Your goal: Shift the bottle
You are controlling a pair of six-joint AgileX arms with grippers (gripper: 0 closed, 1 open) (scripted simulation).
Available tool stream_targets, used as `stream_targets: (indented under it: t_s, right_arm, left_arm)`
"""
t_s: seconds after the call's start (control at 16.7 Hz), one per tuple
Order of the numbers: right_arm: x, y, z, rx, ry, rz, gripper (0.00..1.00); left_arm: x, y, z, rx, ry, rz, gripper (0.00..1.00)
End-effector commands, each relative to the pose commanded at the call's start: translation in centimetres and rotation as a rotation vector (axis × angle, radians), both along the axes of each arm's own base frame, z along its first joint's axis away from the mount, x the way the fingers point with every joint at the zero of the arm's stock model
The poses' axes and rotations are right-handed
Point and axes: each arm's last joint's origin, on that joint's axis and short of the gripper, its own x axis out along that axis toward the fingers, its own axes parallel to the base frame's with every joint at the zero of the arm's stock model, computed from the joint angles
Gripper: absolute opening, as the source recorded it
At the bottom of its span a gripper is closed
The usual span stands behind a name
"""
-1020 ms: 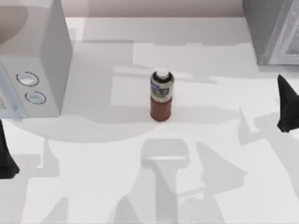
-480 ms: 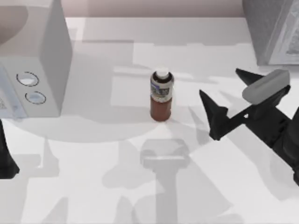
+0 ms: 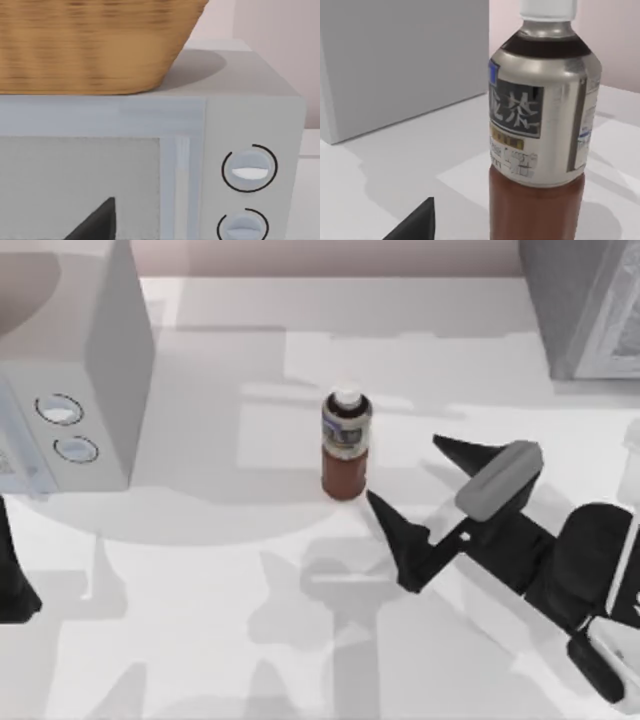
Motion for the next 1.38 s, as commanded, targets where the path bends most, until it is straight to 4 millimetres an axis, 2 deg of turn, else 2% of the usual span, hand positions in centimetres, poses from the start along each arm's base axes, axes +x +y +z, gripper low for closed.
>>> stream_targets:
  t_s: [0.48, 0.66, 1.02, 1.38]
  right_arm:
    - [0.2, 0.2, -0.2, -0.002, 0.003, 0.000, 1.00]
    - [2.0, 1.8, -0.4, -0.001, 0.001, 0.004, 1.00]
    - [6.7, 6.5, -0.2, 0.003, -0.003, 0.004, 1.00]
    - [7.1, 7.1, -0.1, 0.000, 0.000, 0.003, 1.00]
  left_arm:
    - [0.0, 0.0, 0.0, 0.000, 0.000, 0.000, 1.00]
    - [0.0, 0.0, 0.0, 0.000, 0.000, 0.000, 1.00]
    - [0.0, 0.0, 0.0, 0.000, 0.000, 0.000, 1.00]
    - [0.0, 0.0, 0.0, 0.000, 0.000, 0.000, 1.00]
